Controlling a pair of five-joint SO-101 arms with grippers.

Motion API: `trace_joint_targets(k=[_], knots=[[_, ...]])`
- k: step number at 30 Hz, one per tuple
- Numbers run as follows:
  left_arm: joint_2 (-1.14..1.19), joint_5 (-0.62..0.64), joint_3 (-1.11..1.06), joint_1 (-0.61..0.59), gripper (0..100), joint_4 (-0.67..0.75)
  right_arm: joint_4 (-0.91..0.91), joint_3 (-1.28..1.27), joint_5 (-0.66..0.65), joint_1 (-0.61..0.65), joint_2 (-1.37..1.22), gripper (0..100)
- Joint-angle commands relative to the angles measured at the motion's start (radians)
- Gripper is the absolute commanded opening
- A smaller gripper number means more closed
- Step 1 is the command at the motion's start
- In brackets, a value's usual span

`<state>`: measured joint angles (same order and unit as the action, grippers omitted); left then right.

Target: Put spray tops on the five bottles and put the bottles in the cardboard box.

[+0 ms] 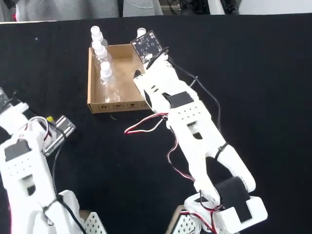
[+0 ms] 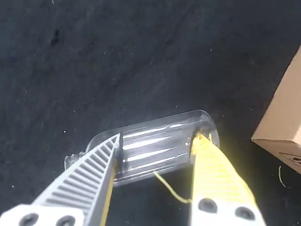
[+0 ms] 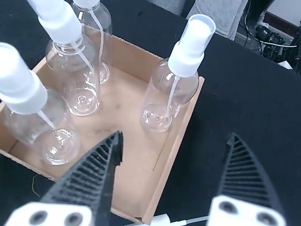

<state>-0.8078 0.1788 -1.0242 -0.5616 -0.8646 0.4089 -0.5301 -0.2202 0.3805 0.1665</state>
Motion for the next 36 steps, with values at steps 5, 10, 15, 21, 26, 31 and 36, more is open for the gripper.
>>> trace_joint_targets(k=[5, 10, 15, 21, 26, 31, 36], knots=[[0.226, 0.021, 0.176, -0.035, 23, 0.003, 0.003, 0.012, -0.002, 0.023, 0.061, 28.9], [0.376, 0.064, 0.243, -0.064, 23, 0.002, 0.003, 0.012, -0.002, 0.023, 0.061, 28.9], [0.471, 0.063, 0.277, -0.087, 22, -0.005, 0.003, 0.012, -0.002, 0.023, 0.061, 28.9], [0.479, 0.060, 0.257, -0.090, 22, -0.006, 0.003, 0.012, -0.002, 0.023, 0.061, 28.9], [0.479, -0.008, 0.229, -0.081, 22, -0.006, 0.003, 0.012, -0.002, 0.023, 0.062, 28.9], [0.479, -0.018, 0.213, -0.059, 22, -0.011, 0.005, 0.010, -0.002, 0.023, 0.068, 28.9], [0.477, -0.097, 0.220, 0.019, 22, -0.091, 0.040, 0.025, -0.003, 0.023, 0.070, 28.9]])
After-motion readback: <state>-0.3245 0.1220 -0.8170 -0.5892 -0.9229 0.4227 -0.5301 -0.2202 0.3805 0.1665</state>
